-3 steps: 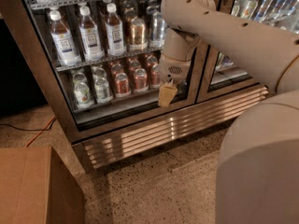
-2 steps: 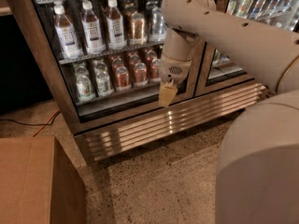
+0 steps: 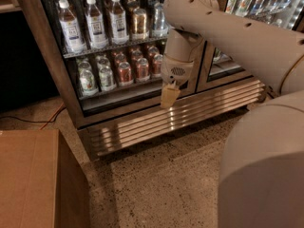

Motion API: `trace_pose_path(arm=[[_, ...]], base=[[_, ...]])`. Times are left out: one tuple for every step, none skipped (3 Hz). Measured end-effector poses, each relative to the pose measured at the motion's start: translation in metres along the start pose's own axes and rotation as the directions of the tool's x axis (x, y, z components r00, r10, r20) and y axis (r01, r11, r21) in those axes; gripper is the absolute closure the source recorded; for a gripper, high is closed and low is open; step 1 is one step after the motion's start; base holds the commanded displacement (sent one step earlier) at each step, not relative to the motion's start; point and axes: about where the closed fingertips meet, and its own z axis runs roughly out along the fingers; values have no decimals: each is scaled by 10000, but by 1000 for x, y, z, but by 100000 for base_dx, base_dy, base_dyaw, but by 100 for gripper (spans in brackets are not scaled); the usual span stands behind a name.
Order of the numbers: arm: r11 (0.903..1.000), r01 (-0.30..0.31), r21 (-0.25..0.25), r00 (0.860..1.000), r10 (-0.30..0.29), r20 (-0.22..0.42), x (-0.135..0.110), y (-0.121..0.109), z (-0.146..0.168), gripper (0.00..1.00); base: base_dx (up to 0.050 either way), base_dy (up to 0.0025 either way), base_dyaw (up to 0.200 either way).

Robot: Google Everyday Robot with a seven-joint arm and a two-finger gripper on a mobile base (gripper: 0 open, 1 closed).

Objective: Close left fridge door

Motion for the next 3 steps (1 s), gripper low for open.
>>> trace_pose_path(arm=[[10000,0,0,10000,0,0,0,0,0,81],[10000,0,0,10000,0,0,0,0,0,58],[10000,0,0,10000,0,0,0,0,0,36]], base=[[0,0,0],[0,0,0],[0,0,0]])
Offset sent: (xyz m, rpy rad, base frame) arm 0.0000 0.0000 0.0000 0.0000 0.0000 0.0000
